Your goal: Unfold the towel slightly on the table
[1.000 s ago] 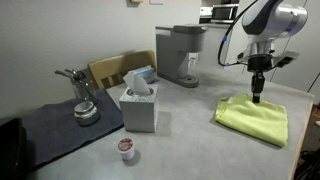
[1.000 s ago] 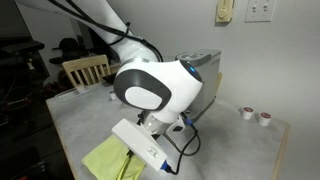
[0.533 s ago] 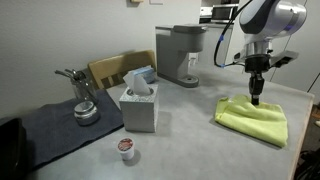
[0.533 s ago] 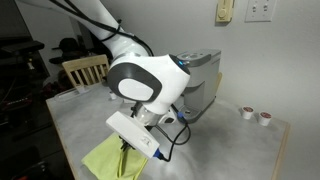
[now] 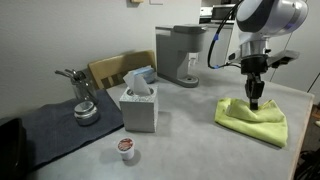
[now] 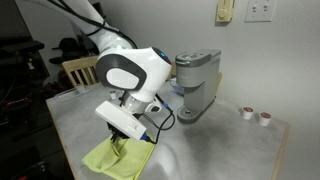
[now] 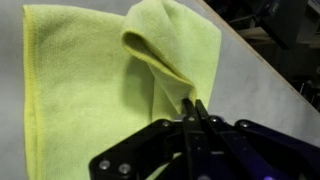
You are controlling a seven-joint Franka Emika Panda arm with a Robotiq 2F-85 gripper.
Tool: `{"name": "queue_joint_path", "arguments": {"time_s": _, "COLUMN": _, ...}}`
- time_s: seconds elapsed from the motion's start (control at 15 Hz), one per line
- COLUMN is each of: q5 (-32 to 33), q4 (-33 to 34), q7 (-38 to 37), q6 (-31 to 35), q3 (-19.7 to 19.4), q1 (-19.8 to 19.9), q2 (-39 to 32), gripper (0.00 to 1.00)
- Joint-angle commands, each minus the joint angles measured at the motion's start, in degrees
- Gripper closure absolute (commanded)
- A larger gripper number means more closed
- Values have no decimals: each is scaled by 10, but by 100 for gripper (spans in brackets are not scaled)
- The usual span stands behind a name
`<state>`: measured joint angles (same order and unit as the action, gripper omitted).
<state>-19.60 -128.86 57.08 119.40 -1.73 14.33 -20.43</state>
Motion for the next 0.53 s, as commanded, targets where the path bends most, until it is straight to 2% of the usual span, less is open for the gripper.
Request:
{"name": "queue_joint_path", "arguments": {"time_s": 0.0, "q5": -14, "q4": -34, "q7": -13, "q6": 25, "q3": 16, "q1": -21, "q2": 29, "gripper": 99}}
{"name": "queue_joint_path", "arguments": {"time_s": 0.47, "q5": -16, "q4": -34, "q7": -36, "q6": 51, "q3": 44, "q1": -56, "q2": 21, "gripper": 99}}
